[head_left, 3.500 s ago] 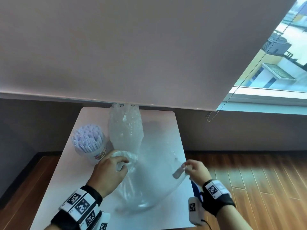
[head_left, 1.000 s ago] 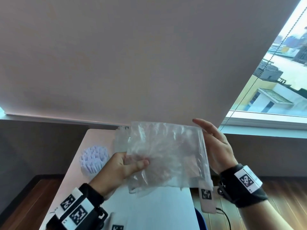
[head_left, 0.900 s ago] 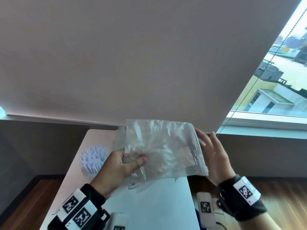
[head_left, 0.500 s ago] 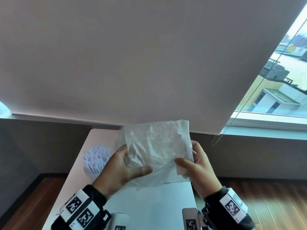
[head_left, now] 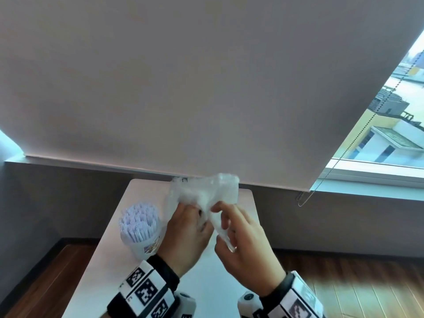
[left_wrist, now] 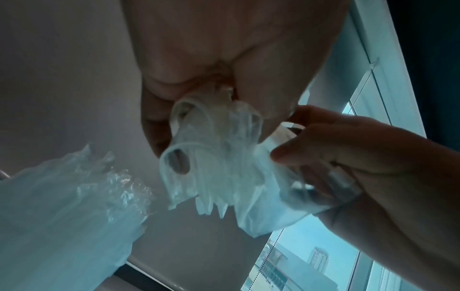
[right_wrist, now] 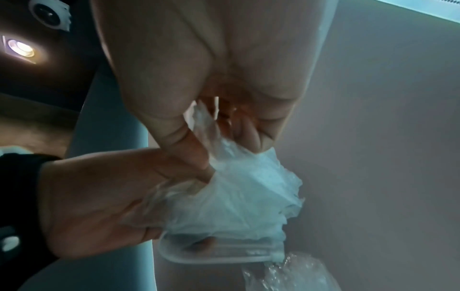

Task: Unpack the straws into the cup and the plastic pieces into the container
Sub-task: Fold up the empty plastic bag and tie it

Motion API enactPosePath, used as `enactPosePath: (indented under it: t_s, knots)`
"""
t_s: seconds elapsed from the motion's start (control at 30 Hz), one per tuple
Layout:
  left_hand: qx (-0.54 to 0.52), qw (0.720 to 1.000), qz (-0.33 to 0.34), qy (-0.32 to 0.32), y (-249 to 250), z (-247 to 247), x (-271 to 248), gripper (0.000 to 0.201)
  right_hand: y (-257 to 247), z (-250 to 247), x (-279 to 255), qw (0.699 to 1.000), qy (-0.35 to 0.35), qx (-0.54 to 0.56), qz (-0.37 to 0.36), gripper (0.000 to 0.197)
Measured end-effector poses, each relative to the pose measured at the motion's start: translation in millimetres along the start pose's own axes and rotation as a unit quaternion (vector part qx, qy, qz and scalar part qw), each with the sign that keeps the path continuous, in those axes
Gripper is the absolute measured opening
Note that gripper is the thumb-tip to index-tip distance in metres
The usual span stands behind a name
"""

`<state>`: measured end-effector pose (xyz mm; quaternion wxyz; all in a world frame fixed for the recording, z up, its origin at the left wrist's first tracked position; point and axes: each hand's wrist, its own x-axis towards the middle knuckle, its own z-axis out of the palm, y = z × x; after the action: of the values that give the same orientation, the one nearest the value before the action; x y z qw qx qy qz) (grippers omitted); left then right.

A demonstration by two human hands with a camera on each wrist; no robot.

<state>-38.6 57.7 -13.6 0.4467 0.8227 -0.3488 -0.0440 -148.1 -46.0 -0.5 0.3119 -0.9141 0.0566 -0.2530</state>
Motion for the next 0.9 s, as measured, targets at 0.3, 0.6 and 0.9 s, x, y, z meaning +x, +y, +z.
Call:
enactPosePath:
  t_s: [0.3, 0.6, 0.9]
  knots:
    - [-0.164, 0.975, 0.031, -0.149, -16.6, -23.2, 3.1, 0.04, -0.8, -36.7, 13.1, 0.984, -0.135, 0.117, 0.021, 0.048]
    - [-0.2, 0.934, 0.025, -0.296, -11.8, -39.8, 7.3, 0.037, 4.7, -84.6, 54.7, 0.975, -0.218, -0.005, -0.042, 0.069]
    - [-0.204, 0.919, 0.064, -0.331, -9.4, -54.1, 14.0, 0.041, 0.6, -80.2, 70.5, 0.961, -0.253, -0.063, -0.092, 0.03]
